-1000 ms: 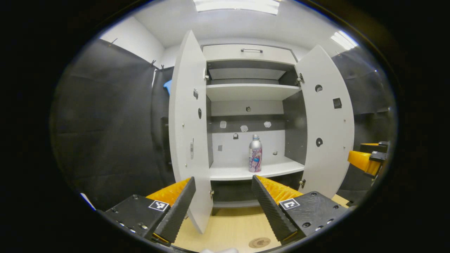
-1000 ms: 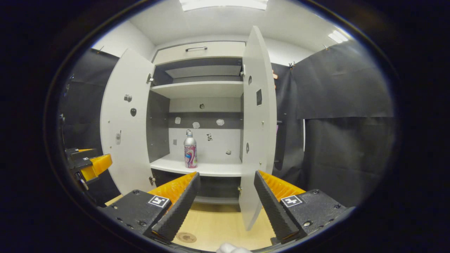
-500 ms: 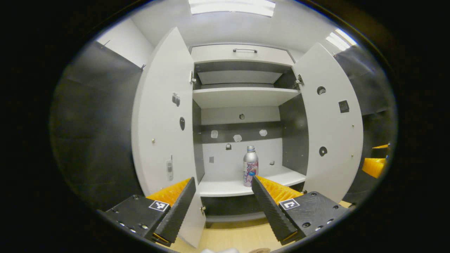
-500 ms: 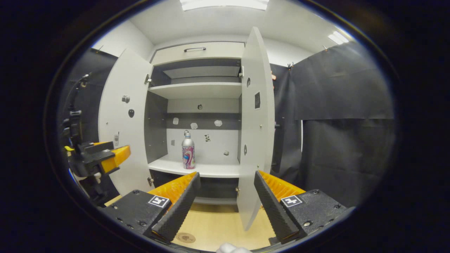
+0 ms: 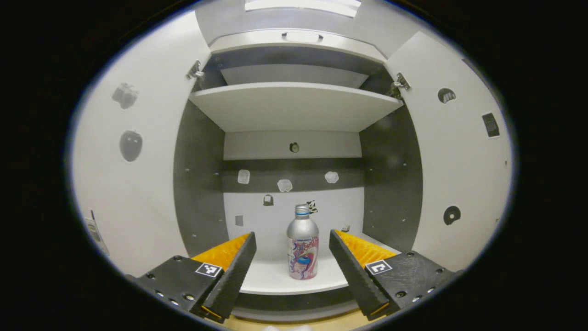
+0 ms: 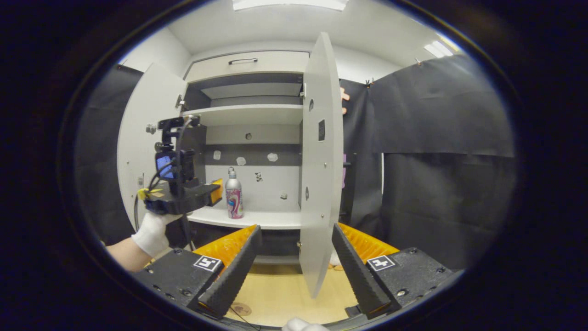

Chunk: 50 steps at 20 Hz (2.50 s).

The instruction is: Grasp the bottle in the cabinet with the left hand and place it on the coaster, then close the right door with the right hand and the left door with the left hand.

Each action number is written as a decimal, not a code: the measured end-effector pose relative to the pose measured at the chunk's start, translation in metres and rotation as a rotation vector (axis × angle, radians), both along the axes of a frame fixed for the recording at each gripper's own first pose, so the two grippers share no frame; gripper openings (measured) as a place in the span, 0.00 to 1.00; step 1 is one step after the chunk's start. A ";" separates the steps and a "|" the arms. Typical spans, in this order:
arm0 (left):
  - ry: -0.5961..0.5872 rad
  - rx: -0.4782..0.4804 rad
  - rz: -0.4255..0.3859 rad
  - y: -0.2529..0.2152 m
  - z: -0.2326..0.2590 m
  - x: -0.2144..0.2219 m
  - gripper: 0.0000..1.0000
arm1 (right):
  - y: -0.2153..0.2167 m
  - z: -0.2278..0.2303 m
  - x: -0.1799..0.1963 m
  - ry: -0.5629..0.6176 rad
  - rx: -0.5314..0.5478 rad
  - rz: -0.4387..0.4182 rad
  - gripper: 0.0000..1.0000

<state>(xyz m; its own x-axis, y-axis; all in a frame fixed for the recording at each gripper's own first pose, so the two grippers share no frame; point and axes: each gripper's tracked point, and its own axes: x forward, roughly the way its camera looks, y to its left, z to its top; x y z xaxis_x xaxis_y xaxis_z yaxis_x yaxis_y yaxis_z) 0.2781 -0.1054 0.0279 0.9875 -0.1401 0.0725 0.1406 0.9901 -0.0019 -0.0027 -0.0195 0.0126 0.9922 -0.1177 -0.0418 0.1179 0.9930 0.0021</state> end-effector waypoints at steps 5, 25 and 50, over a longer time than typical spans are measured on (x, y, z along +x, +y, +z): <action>0.044 0.032 0.028 -0.016 -0.023 0.067 0.97 | -0.014 -0.006 -0.001 0.032 -0.018 -0.052 1.00; 0.083 0.033 -0.174 -0.058 -0.053 -0.041 0.78 | -0.037 -0.024 -0.012 0.066 -0.006 -0.072 1.00; 0.118 0.042 -0.387 -0.047 -0.302 -0.254 0.78 | -0.042 -0.072 -0.038 0.203 -0.041 -0.072 1.00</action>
